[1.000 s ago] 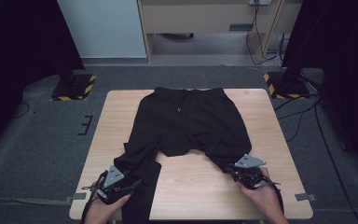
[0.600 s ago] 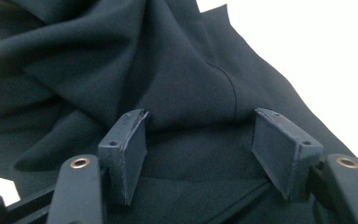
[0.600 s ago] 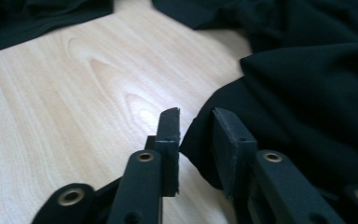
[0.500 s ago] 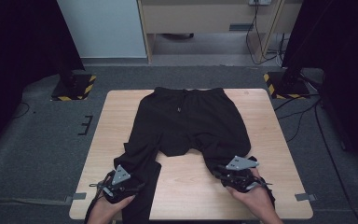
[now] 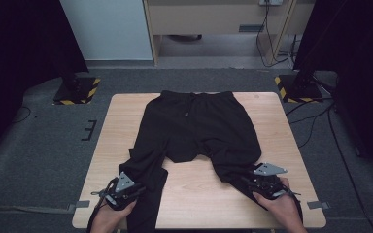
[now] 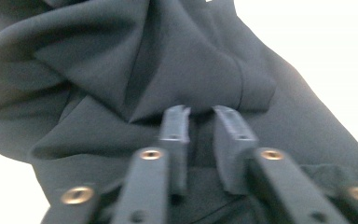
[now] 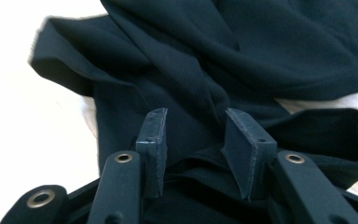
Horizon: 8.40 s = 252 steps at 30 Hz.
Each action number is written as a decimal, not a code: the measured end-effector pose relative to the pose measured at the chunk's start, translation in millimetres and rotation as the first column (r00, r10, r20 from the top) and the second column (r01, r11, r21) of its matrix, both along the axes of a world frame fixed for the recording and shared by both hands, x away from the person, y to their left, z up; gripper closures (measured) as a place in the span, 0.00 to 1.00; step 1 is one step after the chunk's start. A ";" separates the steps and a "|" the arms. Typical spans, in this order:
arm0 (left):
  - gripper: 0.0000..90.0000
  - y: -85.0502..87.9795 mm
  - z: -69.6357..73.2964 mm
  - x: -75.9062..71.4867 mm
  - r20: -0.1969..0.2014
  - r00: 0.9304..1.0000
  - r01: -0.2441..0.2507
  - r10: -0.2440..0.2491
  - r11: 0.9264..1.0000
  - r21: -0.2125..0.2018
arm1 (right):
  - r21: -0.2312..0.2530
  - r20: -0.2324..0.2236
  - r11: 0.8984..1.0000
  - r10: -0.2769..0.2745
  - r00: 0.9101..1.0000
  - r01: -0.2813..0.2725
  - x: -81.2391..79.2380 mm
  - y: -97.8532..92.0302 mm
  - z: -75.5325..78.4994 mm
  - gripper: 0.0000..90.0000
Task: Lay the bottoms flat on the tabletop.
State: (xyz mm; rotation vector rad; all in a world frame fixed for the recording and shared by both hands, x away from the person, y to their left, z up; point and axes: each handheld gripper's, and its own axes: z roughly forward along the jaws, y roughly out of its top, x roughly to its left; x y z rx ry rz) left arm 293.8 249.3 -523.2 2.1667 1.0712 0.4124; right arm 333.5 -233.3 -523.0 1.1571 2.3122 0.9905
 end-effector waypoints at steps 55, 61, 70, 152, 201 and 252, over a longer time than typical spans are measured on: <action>0.70 13.1 -3.5 -3.4 0.008 1.000 -0.029 0.030 0.998 -0.055 | 0.033 -0.055 0.999 -0.033 0.998 0.035 -7.9 -26.1 12.9 0.98; 0.70 15.0 -3.1 -4.9 -0.001 1.000 -0.029 0.029 0.998 -0.062 | 0.044 -0.084 0.998 -0.047 0.995 0.051 -24.0 -43.3 10.5 0.97; 0.70 15.5 -2.8 -5.6 -0.006 1.000 -0.028 0.028 0.998 -0.064 | 0.060 -0.043 0.997 -0.040 0.998 0.042 -32.6 -46.1 14.1 0.72; 0.67 15.5 -3.0 -3.9 0.000 1.000 -0.018 0.018 0.998 -0.058 | -0.009 -0.054 1.000 0.029 0.998 -0.030 51.8 77.2 -1.0 0.98; 1.00 21.9 3.4 -9.4 -0.089 0.995 0.029 -0.033 0.998 -0.048 | 0.003 -0.053 0.998 -0.060 0.997 0.060 4.9 -10.4 -2.2 0.59; 0.98 22.1 5.4 13.4 0.008 0.997 -0.082 0.083 0.996 -0.016 | 0.080 -0.052 0.996 -0.033 0.998 0.037 10.2 6.9 3.0 0.58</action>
